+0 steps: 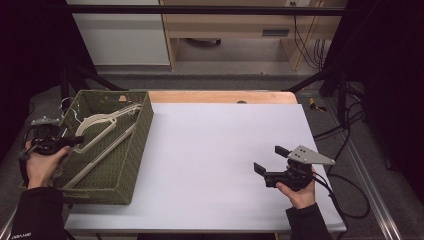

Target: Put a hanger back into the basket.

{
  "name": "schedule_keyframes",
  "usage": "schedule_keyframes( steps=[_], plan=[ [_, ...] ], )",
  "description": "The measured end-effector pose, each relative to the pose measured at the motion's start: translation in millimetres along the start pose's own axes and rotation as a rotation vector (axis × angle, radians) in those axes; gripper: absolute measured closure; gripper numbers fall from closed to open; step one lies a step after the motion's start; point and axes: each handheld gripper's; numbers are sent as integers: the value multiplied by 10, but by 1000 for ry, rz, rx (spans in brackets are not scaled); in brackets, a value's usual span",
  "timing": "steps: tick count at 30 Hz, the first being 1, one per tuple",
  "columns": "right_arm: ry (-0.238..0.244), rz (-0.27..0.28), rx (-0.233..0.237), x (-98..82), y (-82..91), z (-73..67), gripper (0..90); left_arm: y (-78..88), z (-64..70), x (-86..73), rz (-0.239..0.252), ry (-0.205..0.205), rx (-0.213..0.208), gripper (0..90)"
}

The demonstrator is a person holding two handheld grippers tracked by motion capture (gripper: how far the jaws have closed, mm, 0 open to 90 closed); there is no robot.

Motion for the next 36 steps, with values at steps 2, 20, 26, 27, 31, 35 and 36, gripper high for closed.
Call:
schedule_keyframes(
  steps=[2, 20, 26, 27, 31, 35, 36],
  plan=[
    [-4, -2, 1, -1, -3, -3, 60, -26, -20, -22, -23, 21, 30, 719],
    [5, 7, 2, 8, 29, 9, 57, 485, 414, -97, 174, -19, -34, 378],
    [1, 22, 5, 9, 46, 15, 53, 667, 916, -119, 345, -132, -171, 197],
    [3, 25, 7, 9, 51, 22, 53, 680, 976, -121, 361, -141, -187, 171],
    [2, 29, 6, 8, 68, 31, 50, 695, 1283, -161, 418, -190, -271, 75],
    [4, 38, 8, 12, 101, 39, 47, 622, 1512, -225, 419, -232, -315, 40],
    [6, 40, 9, 12, 111, 43, 47, 596, 1549, -248, 421, -237, -326, 38]
  ],
)
Point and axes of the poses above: each handheld gripper's, and its own axes: y roughly backward along the jaws, x roughly out of its top, z roughly to its right, and after that the axes turned 2 degrees about -z, right-handed
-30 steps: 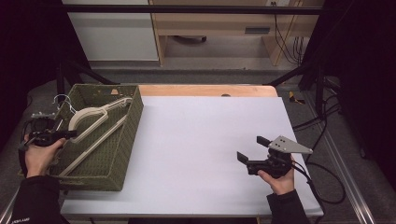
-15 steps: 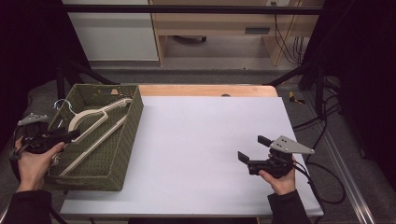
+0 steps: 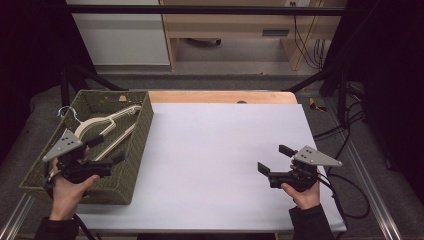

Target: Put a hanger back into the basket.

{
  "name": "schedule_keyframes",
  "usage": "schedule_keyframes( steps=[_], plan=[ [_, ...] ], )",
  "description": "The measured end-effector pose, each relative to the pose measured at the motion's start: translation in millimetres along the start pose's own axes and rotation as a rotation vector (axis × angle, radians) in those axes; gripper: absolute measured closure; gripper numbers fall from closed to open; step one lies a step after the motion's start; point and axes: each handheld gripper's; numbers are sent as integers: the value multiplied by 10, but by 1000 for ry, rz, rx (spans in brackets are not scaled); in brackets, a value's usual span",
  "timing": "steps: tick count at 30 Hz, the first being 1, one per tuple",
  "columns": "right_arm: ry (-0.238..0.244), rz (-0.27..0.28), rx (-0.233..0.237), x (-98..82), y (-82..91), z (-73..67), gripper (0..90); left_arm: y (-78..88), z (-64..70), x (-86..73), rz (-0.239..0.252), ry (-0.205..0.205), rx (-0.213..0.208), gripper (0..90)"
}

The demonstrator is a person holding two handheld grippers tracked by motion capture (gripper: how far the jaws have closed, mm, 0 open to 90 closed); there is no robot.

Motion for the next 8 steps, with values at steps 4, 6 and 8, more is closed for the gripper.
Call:
schedule_keyframes(
  steps=[4, 6, 8],
  plan=[
    [-7, 18, 9, -3, 42, 23, 45, -85, 102, -95, 10, -7, -36, 40],
    [-10, 25, 10, -7, 61, 32, 43, -110, 119, -124, -5, -12, -38, 40],
    [-9, 27, 13, -6, 76, 39, 42, -113, 125, -147, 3, -8, -36, 41]
  ],
)
Point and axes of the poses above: each handheld gripper's, and its own axes: y roughly backward along the jaws, x roughly out of its top, z roughly to its right, and after that the axes turned 2 degrees about -z, right-handed
